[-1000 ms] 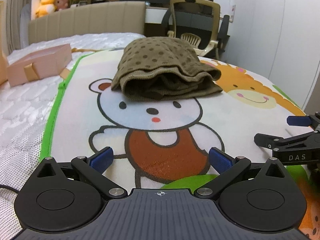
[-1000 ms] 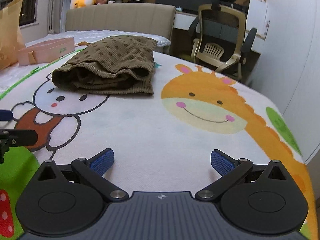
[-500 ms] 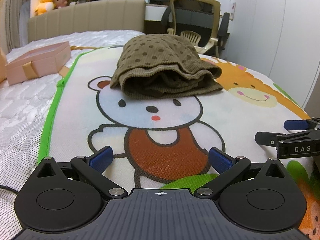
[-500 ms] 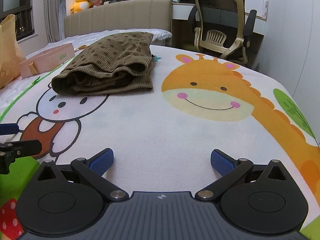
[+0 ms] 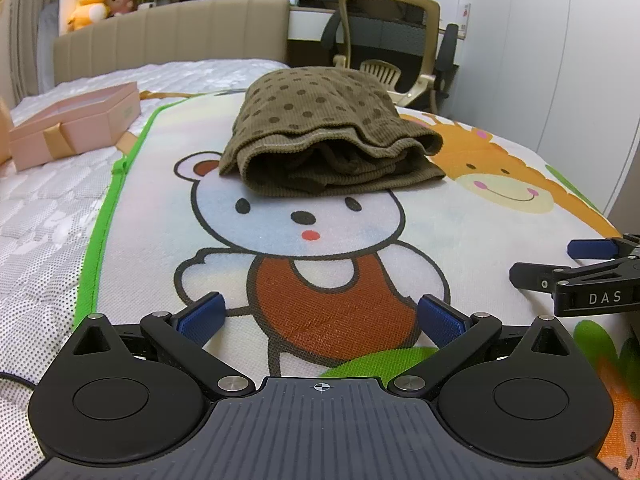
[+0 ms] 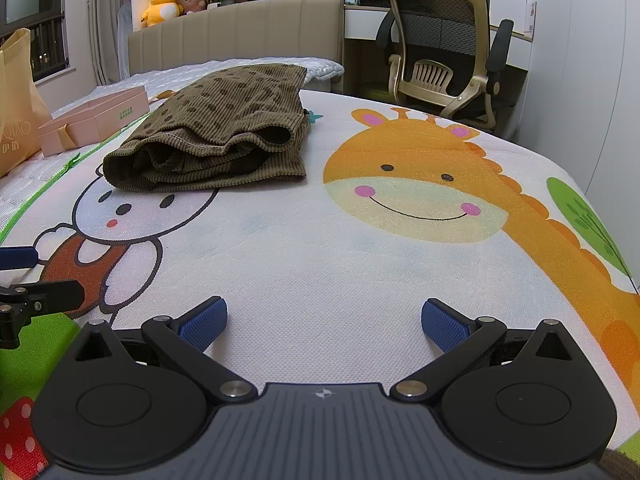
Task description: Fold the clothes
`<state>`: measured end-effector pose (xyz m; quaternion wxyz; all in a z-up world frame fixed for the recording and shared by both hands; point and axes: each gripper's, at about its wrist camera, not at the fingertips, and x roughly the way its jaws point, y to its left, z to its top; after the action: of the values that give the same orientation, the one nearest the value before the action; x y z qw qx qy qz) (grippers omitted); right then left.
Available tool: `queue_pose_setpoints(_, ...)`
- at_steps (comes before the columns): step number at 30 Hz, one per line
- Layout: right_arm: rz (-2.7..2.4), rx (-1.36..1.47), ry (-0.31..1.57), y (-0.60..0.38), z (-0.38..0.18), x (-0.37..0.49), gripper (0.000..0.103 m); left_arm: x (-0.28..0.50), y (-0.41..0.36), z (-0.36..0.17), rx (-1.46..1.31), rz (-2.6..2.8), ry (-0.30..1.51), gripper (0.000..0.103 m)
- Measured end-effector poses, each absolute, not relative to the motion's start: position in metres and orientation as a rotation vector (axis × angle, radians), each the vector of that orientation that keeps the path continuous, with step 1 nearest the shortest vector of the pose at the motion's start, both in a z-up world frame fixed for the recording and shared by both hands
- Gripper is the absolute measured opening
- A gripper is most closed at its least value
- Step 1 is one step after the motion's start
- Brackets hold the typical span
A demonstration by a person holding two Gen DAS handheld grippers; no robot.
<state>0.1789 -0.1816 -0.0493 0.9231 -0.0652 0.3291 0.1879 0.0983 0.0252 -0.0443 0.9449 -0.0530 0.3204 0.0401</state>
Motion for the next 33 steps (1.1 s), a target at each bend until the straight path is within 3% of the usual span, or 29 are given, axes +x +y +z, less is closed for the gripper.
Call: queue_pose_setpoints(33, 0.387, -0.133, 0.676, -0.182, -0.049, 0.1796, 0.103, 0.0989, 0.0269, -0.0441, -0.114, 0.075, 0.653, 0.103)
